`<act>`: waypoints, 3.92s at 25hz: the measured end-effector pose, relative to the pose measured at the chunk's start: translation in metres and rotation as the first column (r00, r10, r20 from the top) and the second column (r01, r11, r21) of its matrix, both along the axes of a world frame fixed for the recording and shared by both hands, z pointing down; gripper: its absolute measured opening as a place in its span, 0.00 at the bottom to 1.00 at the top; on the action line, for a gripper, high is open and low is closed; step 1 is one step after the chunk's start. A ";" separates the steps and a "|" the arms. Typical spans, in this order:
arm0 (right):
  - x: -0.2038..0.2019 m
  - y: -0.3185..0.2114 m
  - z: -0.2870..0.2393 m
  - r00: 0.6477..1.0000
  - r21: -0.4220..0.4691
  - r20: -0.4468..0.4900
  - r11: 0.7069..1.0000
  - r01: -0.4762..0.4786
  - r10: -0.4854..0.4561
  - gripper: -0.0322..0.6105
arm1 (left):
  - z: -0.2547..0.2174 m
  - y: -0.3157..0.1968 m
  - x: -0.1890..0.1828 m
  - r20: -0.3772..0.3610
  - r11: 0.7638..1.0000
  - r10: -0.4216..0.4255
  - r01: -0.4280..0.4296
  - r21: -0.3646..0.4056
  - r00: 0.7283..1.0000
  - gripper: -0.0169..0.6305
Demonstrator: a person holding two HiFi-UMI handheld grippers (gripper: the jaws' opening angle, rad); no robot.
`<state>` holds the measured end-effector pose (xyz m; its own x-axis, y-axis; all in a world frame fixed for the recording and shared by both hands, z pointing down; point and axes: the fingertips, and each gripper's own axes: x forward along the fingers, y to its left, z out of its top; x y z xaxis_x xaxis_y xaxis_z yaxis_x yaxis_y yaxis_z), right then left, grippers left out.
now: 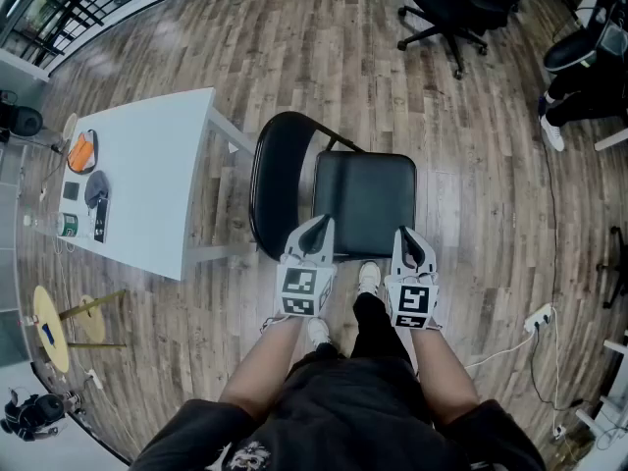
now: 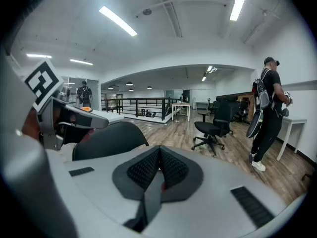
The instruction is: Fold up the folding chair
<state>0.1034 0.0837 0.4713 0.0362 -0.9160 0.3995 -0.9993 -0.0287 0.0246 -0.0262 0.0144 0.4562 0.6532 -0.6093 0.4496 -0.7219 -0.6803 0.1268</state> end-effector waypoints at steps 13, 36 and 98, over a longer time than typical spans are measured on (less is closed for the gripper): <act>0.075 -0.064 0.183 0.964 -0.223 0.233 0.958 0.182 -0.129 0.40 | 0.102 -0.078 0.055 0.106 0.994 0.003 0.009 -0.111 0.994 0.40; 0.140 -0.027 0.496 0.626 -0.527 0.757 0.741 0.417 0.186 0.54 | 0.102 -0.185 -0.117 0.451 0.903 -0.184 0.331 -0.273 0.873 0.59; -0.345 -0.186 0.135 0.304 -0.059 0.876 0.541 0.839 -0.375 0.48 | -0.017 -0.239 -0.341 0.233 0.825 -0.167 0.265 -0.499 0.958 0.18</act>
<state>-0.2413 -0.1022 0.6067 -0.9380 -0.2081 0.2773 -0.3386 0.3775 -0.8619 -0.3670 -0.2249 0.4393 0.4155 -0.3688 0.8315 -0.8857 -0.3723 0.2774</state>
